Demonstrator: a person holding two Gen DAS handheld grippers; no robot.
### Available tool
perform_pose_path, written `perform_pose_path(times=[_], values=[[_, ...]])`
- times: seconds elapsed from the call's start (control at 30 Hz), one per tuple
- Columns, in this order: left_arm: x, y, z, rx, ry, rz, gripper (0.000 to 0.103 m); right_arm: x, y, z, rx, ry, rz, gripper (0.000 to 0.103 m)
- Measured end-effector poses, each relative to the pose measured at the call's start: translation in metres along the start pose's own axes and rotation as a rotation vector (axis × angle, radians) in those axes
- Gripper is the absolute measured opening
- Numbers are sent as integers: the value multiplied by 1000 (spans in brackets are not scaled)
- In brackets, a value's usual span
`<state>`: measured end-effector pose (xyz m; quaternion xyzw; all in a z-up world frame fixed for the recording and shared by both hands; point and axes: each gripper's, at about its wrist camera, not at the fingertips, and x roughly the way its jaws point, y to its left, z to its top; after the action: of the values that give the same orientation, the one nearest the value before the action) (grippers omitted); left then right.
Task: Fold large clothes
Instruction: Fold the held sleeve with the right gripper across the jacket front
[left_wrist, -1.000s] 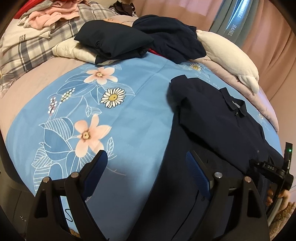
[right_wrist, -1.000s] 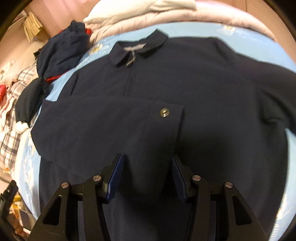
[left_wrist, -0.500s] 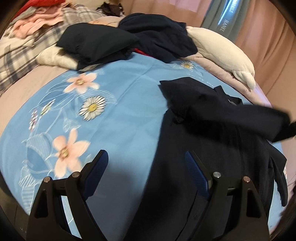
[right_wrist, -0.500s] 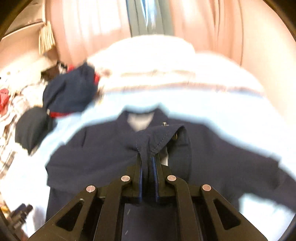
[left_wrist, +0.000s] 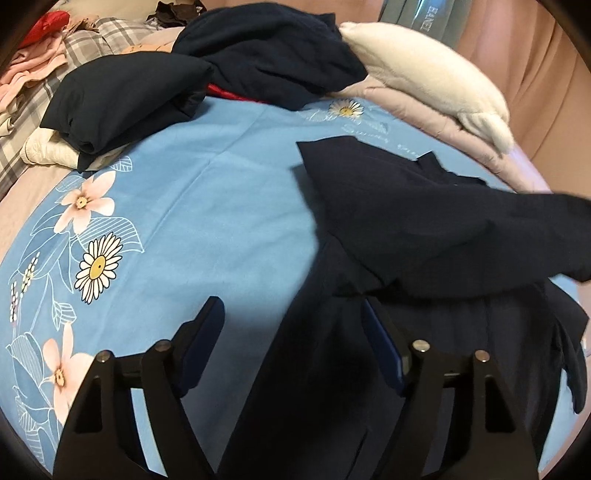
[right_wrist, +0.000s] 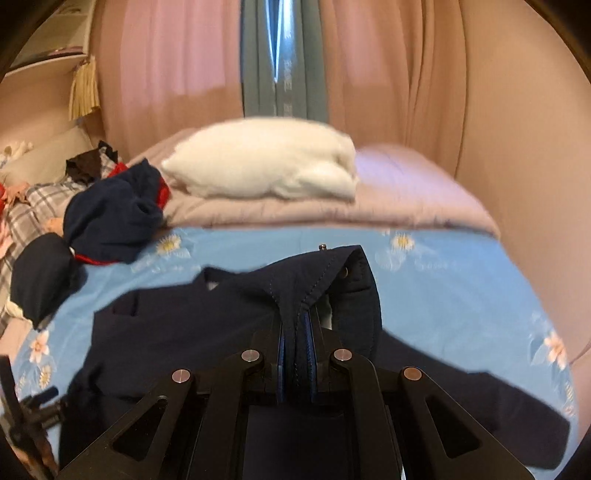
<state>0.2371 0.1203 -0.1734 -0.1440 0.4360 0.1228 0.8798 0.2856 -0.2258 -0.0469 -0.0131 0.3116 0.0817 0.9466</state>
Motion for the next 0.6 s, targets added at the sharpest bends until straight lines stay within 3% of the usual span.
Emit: perform_pose_path(times=[0.2, 0.6], values=[[23, 9, -2, -19, 32, 71, 73, 39, -19, -35, 43, 129, -4, 10], [38, 32, -1, -113, 86, 36, 75, 71, -42, -99, 132, 308, 57, 10]])
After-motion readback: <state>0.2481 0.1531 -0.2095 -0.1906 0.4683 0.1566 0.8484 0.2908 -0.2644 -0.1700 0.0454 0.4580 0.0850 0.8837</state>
